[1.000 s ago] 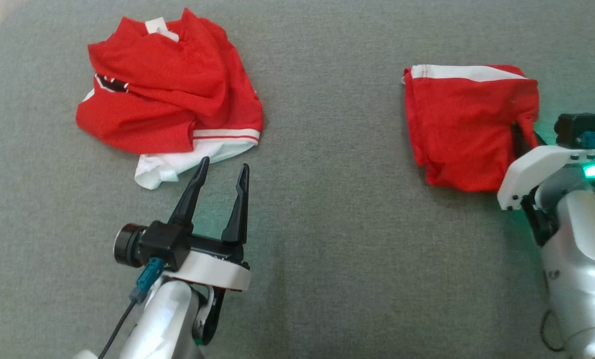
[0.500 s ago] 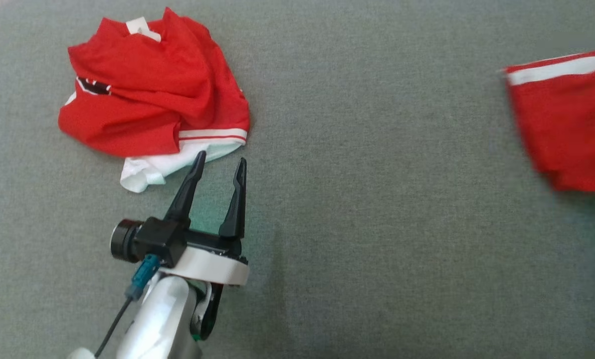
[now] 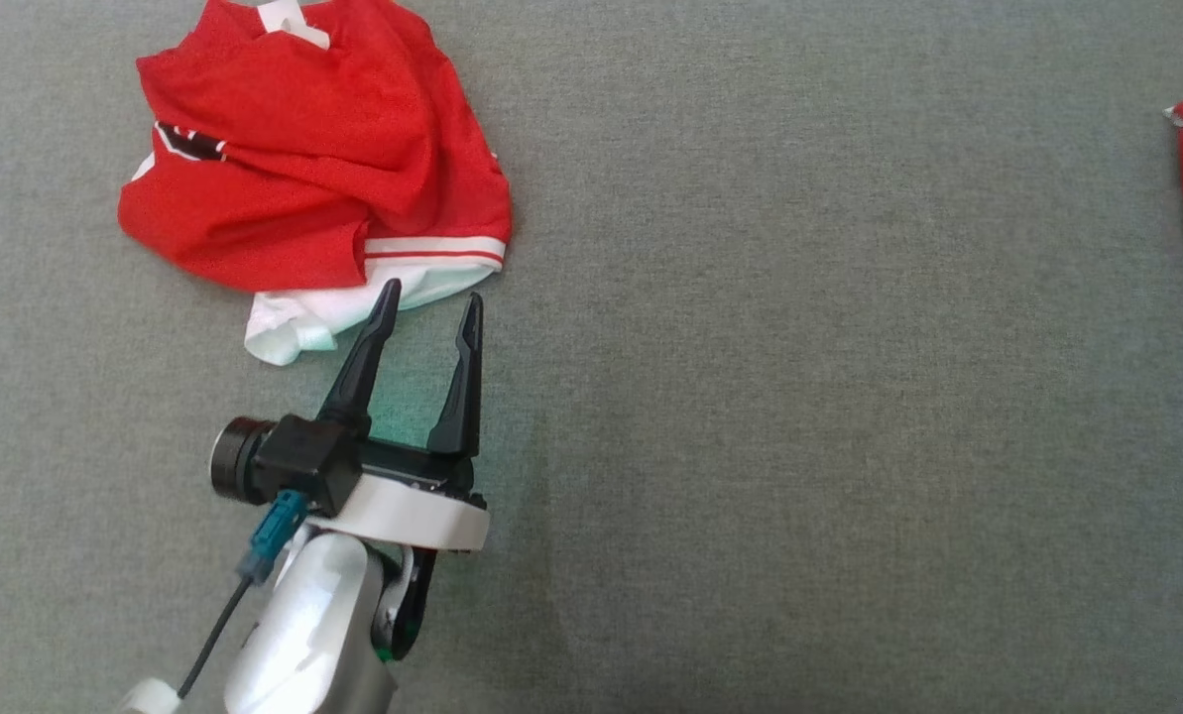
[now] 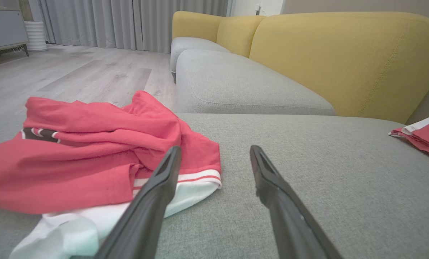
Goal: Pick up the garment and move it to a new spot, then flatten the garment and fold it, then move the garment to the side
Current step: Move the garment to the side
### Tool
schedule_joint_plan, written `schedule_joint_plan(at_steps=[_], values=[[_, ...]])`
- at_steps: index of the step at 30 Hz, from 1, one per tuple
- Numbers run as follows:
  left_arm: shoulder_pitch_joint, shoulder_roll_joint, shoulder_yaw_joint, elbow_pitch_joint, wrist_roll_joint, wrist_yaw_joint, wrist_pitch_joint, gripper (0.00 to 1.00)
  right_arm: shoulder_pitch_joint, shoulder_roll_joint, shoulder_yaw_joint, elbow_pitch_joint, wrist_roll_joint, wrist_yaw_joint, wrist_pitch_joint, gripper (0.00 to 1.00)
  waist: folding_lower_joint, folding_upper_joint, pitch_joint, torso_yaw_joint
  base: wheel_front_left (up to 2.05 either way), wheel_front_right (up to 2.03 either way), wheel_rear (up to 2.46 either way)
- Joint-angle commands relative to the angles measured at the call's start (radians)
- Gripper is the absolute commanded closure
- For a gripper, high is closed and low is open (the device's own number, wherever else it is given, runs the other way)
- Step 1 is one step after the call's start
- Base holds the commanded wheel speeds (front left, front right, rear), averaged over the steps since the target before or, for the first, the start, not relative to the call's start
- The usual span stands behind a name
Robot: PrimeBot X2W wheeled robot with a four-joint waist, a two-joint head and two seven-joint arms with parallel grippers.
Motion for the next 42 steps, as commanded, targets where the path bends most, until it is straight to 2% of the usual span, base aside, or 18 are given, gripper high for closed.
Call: schedule_joint_plan(at_steps=[1,2,3,4,10,15,25,31,34,38,42], values=[[-0.028,0.004,0.037,-0.032,0.014,0.0,-0.008,0.0,-0.007,-0.032,0.001,-0.022,-0.008,-0.001,-0.014,1.0,-0.0001,0.0,-0.001,-0.001,0.0,0.0,0.0],[-0.028,0.004,0.037,-0.032,0.014,0.0,-0.008,0.0,-0.01,-0.025,-0.012,-0.019,-0.013,-0.001,-0.016,1.0,-0.0001,0.0,-0.001,-0.001,0.0,0.0,0.0],[-0.029,0.004,0.037,-0.031,0.013,0.0,-0.008,0.0,-0.012,-0.018,-0.021,-0.02,-0.021,-0.001,-0.023,0.75,-0.0001,0.0,-0.003,-0.003,0.0,0.0,0.0],[-0.029,0.004,0.037,-0.031,0.013,0.001,-0.008,0.0,-0.014,-0.012,-0.029,-0.024,-0.031,-0.001,-0.032,0.0,-0.0001,0.0,-0.005,-0.004,0.0,0.0,0.0],[-0.021,0.004,0.041,-0.026,0.01,0.004,-0.008,0.0,-0.024,0.051,-0.064,-0.065,-0.06,-0.001,-0.062,0.0,-0.0001,0.0,-0.044,-0.021,0.0,0.0,0.0],[-0.007,0.004,0.053,-0.027,0.007,0.008,-0.008,0.0,-0.015,0.136,-0.051,-0.149,-0.051,-0.001,-0.102,0.0,-0.0001,0.0,-0.106,-0.038,0.0,0.0,0.0],[0.053,0.004,0.093,-0.036,0.004,0.018,-0.008,0.0,0.066,0.328,0.046,-0.422,0.108,-0.001,-0.153,0.0,-0.0001,0.0,-0.268,-0.061,0.0,0.0,0.0],[0.101,0.004,0.114,-0.047,-0.002,0.024,-0.008,0.0,0.208,0.481,0.075,-0.611,0.193,-0.001,-0.173,0.0,-0.0001,0.0,-0.324,-0.065,0.0,0.0,0.0],[0.129,0.004,0.115,-0.05,-0.006,0.025,-0.008,0.0,0.304,0.533,0.079,-0.663,0.218,-0.001,-0.193,0.0,-0.0001,0.0,-0.343,-0.063,0.0,0.0,0.0],[0.168,0.004,0.113,-0.042,-0.008,0.04,-0.008,0.0,0.444,0.56,0.112,-0.684,0.23,-0.001,-0.235,0.0,-0.0001,0.0,-0.357,-0.061,0.0,0.0,0.0],[0.2,0.004,0.104,-0.047,-0.021,0.045,-0.008,0.0,0.566,0.567,0.09,-0.693,0.27,-0.001,-0.266,0.0,-0.0001,0.0,-0.366,-0.055,0.0,0.0,0.0]])
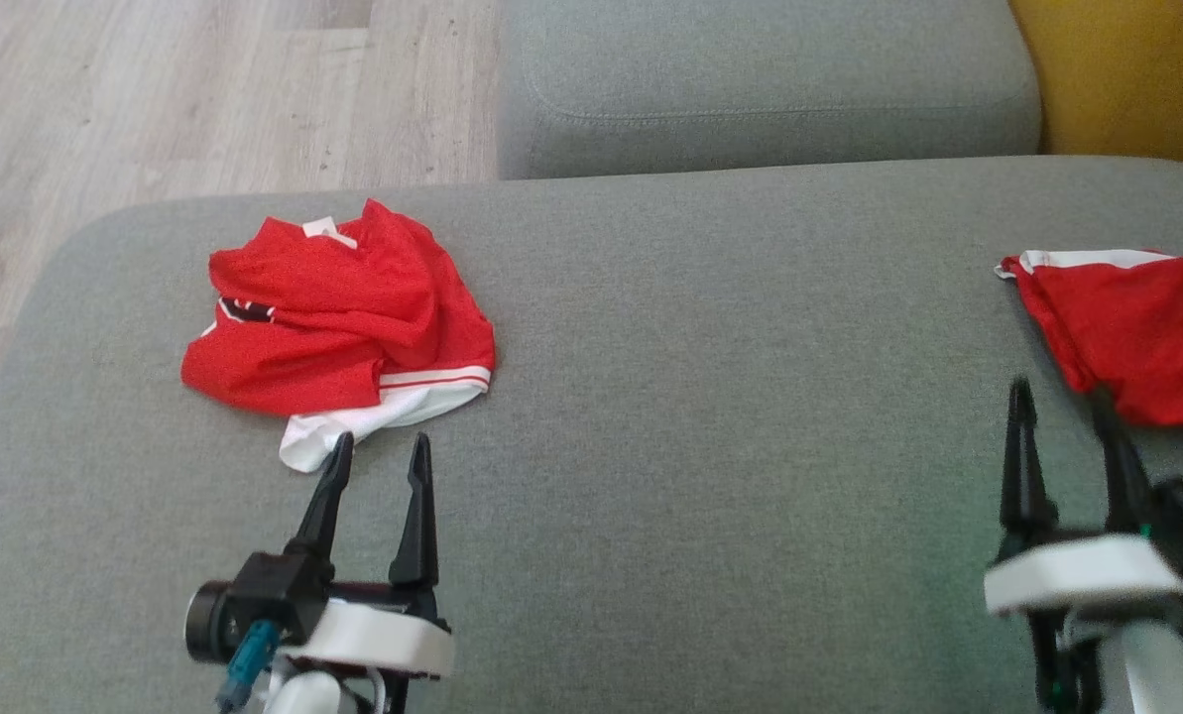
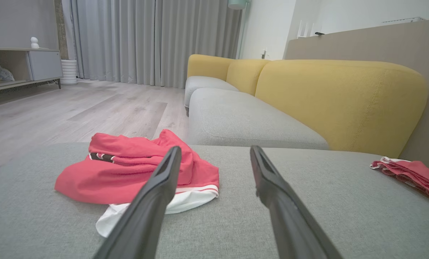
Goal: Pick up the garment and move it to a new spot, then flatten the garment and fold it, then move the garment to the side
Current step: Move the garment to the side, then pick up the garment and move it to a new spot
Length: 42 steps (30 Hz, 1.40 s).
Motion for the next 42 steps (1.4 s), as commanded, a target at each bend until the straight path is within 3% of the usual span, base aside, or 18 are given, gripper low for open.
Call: schedule_joint_plan(at_steps=[1,9,25,42], values=[[-0.017,0.004,0.029,-0.037,-0.009,0.006,-0.008,0.0,0.006,-0.004,0.031,-0.044,0.018,-0.001,-0.017,0.0,0.0001,0.0,-0.004,0.002,0.0,0.0,0.0],[0.022,0.004,0.037,-0.051,-0.012,0.01,-0.008,0.0,0.091,-0.004,0.037,-0.064,0.042,-0.001,-0.022,0.0,0.0001,0.0,-0.01,-0.002,0.0,0.0,0.0],[0.016,0.004,0.033,-0.067,-0.009,0.016,-0.008,0.0,0.097,-0.004,0.057,-0.082,0.054,-0.001,-0.022,0.0,0.0001,0.0,-0.011,0.014,0.0,0.0,0.0],[0.019,0.004,0.082,-0.043,0.026,0.003,-0.008,0.0,0.118,-0.004,0.19,-0.074,0.101,-0.001,-0.022,0.0,0.0001,0.0,-0.029,0.254,0.0,0.0,0.0]])
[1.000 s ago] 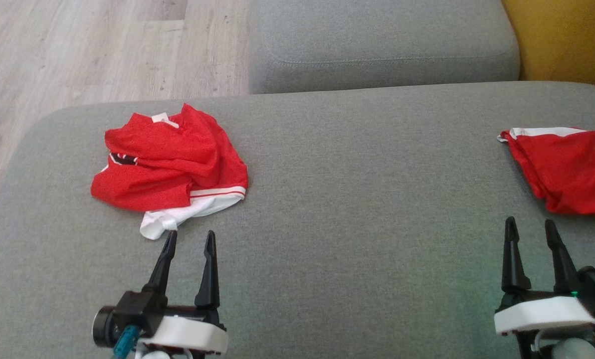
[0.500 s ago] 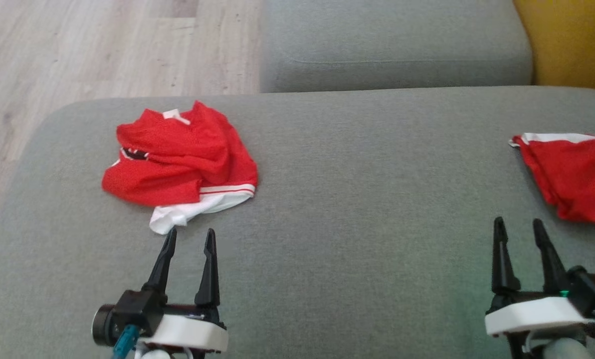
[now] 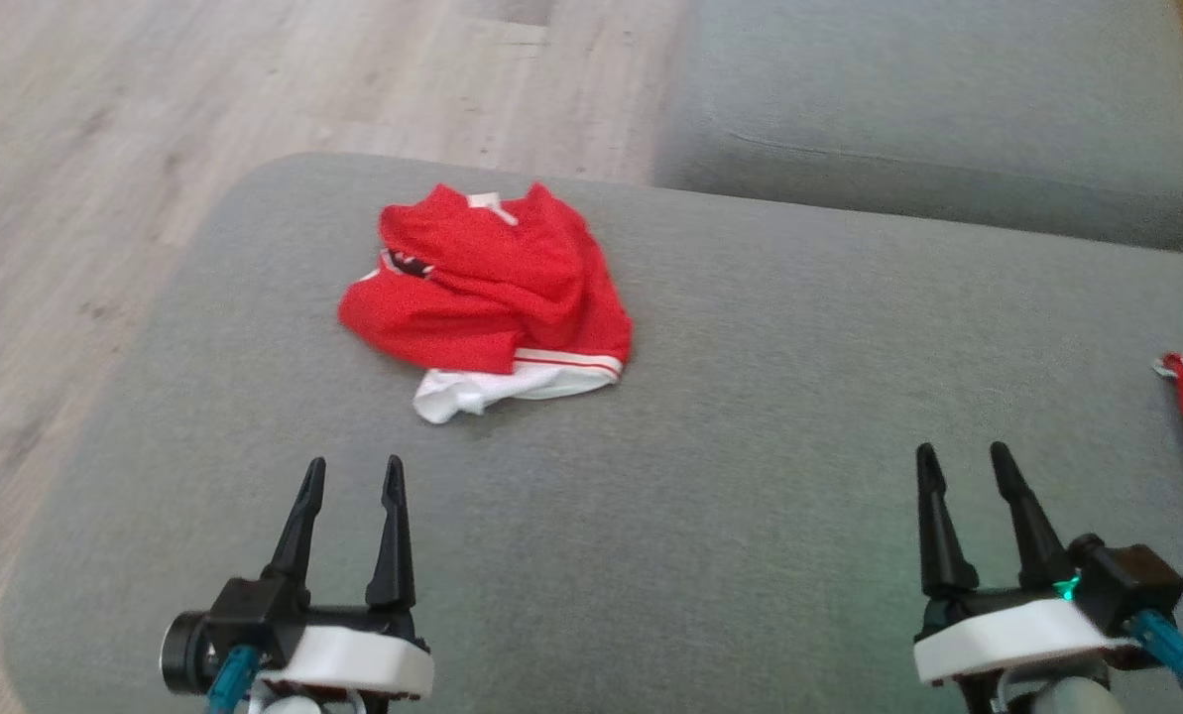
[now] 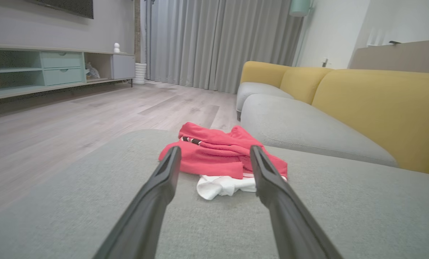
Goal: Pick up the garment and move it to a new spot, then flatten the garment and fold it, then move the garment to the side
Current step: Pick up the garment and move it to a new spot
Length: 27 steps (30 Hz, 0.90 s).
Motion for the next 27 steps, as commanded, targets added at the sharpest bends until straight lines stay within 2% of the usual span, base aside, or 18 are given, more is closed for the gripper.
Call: schedule_joint_plan(at_steps=[1,15,23,27], values=[[-0.034,0.002,0.039,-0.025,0.012,-0.006,-0.008,0.0,-0.015,-0.006,0.038,-0.027,0.01,-0.001,-0.011,0.0,0.0,0.0,-0.009,0.051,0.0,0.0,0.0],[-0.026,0.002,0.056,-0.019,0.026,-0.018,-0.008,0.0,0.003,-0.006,0.108,-0.02,0.045,-0.001,-0.011,0.0,0.0,0.0,-0.015,0.156,0.0,0.0,0.0],[-0.04,0.002,0.073,-0.022,0.033,-0.026,-0.008,0.0,-0.013,-0.006,0.109,-0.024,0.038,-0.001,-0.011,0.0,0.0,0.0,0.018,0.141,0.0,0.0,0.0],[-0.12,0.019,0.081,-0.007,0.047,-0.056,-0.008,0.0,-0.039,-0.006,0.091,-0.032,0.018,-0.001,-0.011,0.0,0.0,0.0,0.079,0.115,0.0,0.0,0.0]])
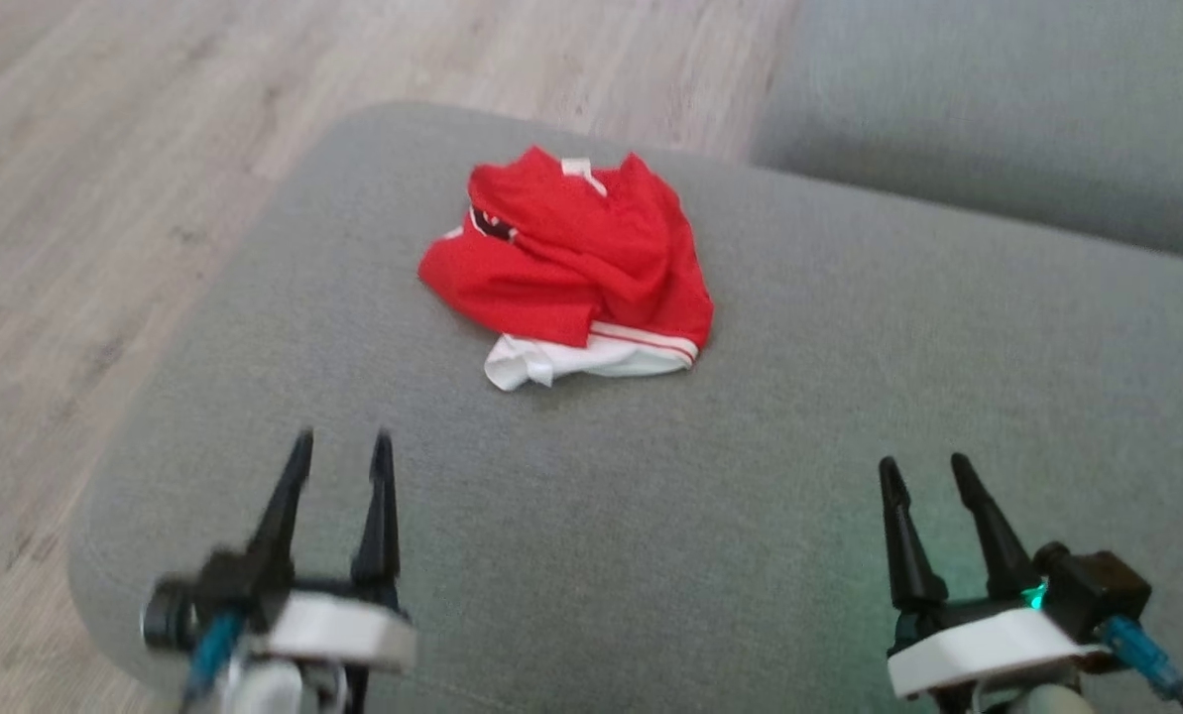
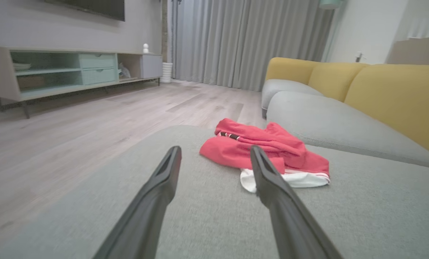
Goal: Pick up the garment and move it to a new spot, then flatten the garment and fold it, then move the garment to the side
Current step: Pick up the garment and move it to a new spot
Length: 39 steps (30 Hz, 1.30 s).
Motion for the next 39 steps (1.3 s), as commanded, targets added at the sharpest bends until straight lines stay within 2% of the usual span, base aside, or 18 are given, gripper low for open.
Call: schedule_joint_plan(at_steps=[1,5,9,14,20,30,37,38,39], values=[[-0.114,0.02,0.035,-0.018,0.006,-0.013,-0.007,0.0,-0.06,-0.006,0.013,-0.037,-0.013,-0.001,-0.011,0.0,0.0,-0.0001,0.05,-0.026,0.0,0.0,0.0],[-0.299,0.076,-0.014,0.059,0.013,-0.06,0.069,0.0,-0.104,-0.006,-0.013,-0.053,-0.036,-0.001,-0.011,0.0,0.0,-0.0001,0.133,-0.06,0.0,0.0,0.0],[-0.491,0.144,-0.125,0.159,-0.023,-0.082,0.23,0.0,-0.146,-0.006,-0.033,-0.067,-0.052,-0.001,-0.011,0.0,0.0,-0.0001,0.205,-0.101,0.0,0.0,0.0],[-0.675,0.264,-0.377,0.227,-0.212,-0.084,0.4,0.0,-0.19,-0.006,-0.037,-0.073,-0.06,-0.001,-0.011,0.0,0.0,-0.0001,0.269,-0.164,0.0,0.0,0.0],[-0.814,0.377,-0.613,0.251,-0.387,-0.084,0.462,0.0,-0.222,-0.006,-0.035,-0.08,-0.054,-0.001,-0.011,0.0,0.0,-0.0001,0.317,-0.228,0.0,0.0,0.0],[-0.957,0.407,-0.818,0.327,-0.526,-0.084,0.434,0.0,-0.248,-0.006,-0.028,-0.088,-0.044,-0.001,-0.011,0.0,0.0,-0.0001,0.378,-0.287,0.0,0.0,0.0],[-1.016,0.384,-0.856,0.484,-0.564,-0.084,0.4,0.0,-0.257,-0.006,-0.03,-0.098,-0.036,-0.001,-0.011,0.0,0.0,-0.0001,0.403,-0.319,0.0,0.0,0.0],[-1.019,0.379,-0.86,0.498,-0.575,-0.084,0.396,0.58,-0.257,-0.006,-0.031,-0.098,-0.036,-0.001,-0.011,0.0,0.0,-0.0001,0.403,-0.321,0.0,0.0,0.0],[-1.022,0.376,-0.866,0.51,-0.581,-0.084,0.39,1.0,-0.258,-0.006,-0.032,-0.098,-0.036,-0.001,-0.011,0.0,0.0,-0.0001,0.402,-0.322,0.0,0.0,0.0]])
